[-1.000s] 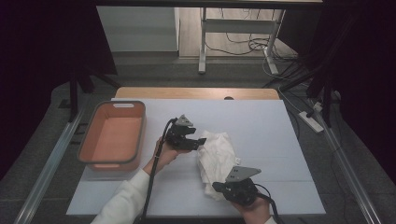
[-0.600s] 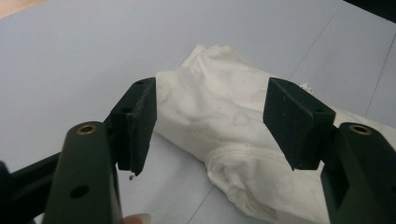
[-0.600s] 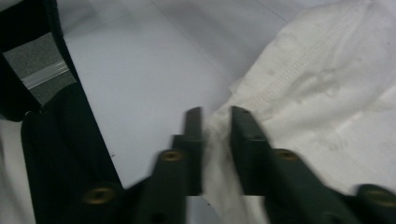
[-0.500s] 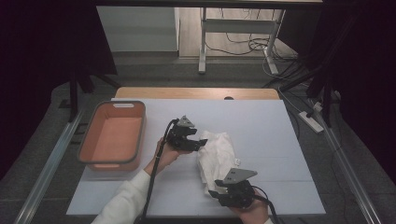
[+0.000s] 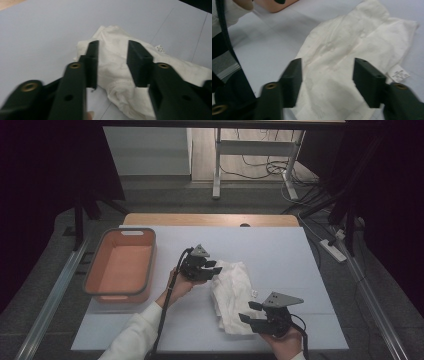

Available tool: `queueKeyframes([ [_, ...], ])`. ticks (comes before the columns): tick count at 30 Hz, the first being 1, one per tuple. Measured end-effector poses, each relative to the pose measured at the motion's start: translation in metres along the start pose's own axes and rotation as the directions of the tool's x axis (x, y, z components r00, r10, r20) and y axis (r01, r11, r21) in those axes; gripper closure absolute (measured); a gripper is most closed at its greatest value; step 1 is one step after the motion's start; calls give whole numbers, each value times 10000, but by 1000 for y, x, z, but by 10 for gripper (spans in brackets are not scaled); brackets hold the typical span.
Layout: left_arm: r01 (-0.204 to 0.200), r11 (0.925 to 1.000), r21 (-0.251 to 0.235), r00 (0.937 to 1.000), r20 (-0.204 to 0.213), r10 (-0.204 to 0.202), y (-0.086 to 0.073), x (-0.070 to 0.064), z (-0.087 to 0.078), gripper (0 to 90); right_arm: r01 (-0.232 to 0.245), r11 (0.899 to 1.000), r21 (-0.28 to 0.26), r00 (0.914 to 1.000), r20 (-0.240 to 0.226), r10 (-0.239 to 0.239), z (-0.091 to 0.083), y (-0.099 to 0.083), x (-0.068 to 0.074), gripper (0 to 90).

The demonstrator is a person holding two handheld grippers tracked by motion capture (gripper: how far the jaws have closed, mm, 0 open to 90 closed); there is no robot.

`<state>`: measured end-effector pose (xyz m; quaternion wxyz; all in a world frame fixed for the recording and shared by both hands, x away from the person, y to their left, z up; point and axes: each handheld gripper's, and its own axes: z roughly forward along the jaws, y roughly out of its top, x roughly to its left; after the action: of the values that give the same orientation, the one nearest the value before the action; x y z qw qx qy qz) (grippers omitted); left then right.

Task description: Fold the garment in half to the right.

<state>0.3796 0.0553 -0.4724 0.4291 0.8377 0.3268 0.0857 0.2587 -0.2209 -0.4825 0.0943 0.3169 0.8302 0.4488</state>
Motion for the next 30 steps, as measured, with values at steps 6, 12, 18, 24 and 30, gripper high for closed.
queueKeyframes([
  [6,-141,9996,247,9994,305,133,2,-2,13,844,44,9989,477,9988,-491,-21,9,2,3,839],
  [12,-557,9962,664,9976,439,528,11,-6,36,888,571,9967,580,9955,-784,-525,19,8,17,899],
  [18,-402,9927,1137,9989,279,373,11,1,53,888,1462,9827,1140,9832,-1261,-1316,38,7,36,900],
  [24,59,9930,1181,10000,-44,-54,5,15,54,888,1839,9684,1685,9755,-1523,-1587,48,3,44,899],
  [30,442,9922,1164,9986,-345,-404,-3,25,56,888,1683,9697,1770,9795,-1408,-1442,47,1,37,899],
])
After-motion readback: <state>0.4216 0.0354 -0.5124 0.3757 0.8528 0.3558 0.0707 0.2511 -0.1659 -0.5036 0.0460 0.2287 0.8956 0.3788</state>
